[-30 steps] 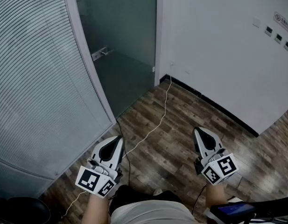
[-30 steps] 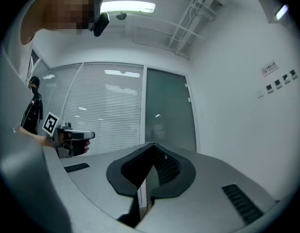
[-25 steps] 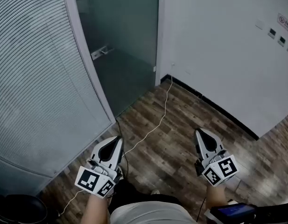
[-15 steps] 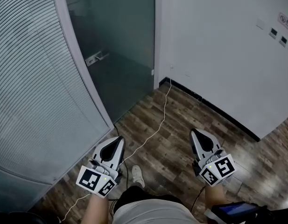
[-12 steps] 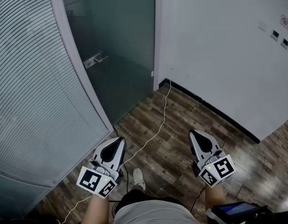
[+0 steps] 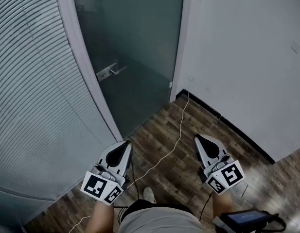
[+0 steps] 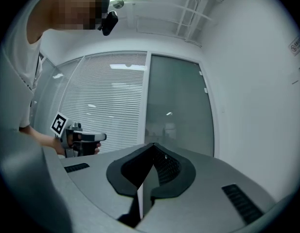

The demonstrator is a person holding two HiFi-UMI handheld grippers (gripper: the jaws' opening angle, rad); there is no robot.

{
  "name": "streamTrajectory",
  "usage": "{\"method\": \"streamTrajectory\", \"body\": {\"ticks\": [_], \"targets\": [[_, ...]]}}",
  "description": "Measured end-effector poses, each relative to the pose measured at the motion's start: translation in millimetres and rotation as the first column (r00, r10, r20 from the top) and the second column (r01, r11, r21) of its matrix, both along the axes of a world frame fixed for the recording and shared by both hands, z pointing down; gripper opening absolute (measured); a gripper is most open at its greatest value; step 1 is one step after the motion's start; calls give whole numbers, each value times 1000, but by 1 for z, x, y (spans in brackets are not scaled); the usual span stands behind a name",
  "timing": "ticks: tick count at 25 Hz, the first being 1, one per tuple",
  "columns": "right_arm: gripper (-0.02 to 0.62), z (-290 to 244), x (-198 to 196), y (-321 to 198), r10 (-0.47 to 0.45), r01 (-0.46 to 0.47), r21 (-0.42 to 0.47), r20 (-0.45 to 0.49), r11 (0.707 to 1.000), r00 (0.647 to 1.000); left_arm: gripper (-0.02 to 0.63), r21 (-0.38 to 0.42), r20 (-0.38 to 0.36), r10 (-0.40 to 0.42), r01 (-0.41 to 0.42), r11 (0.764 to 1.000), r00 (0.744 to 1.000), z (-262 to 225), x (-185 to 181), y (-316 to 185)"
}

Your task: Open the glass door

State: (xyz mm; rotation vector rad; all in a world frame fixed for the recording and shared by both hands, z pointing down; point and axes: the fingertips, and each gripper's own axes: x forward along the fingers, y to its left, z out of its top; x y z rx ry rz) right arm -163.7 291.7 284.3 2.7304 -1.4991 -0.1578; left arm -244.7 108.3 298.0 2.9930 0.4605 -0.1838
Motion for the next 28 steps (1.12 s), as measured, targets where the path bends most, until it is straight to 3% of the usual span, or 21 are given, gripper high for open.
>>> {"method": "streamTrajectory", "body": {"ticks": [4, 9, 17, 23, 28], "targets": [[0, -14, 26, -34, -18, 18, 8, 1, 1000, 1000, 2, 1, -3, -6, 6, 1000, 1000, -13, 28, -29], [0, 2, 56, -72, -61, 61, -9, 2, 998, 998, 0, -10, -2, -22, 22, 1000, 1000, 4, 57, -57], [0, 10, 115, -122, -170, 170, -3, 10, 985, 985, 2, -22, 20, -112, 113, 993, 993, 15, 98, -92], [0, 15, 195, -153, -257, 257, 14, 9, 966, 966, 2, -18, 21, -200, 200, 980, 980, 19, 161, -112], [0, 6, 272, -186, -369, 369, 14, -2, 929, 929, 1, -10, 23, -329, 329, 944, 944, 10, 217, -133]]}}
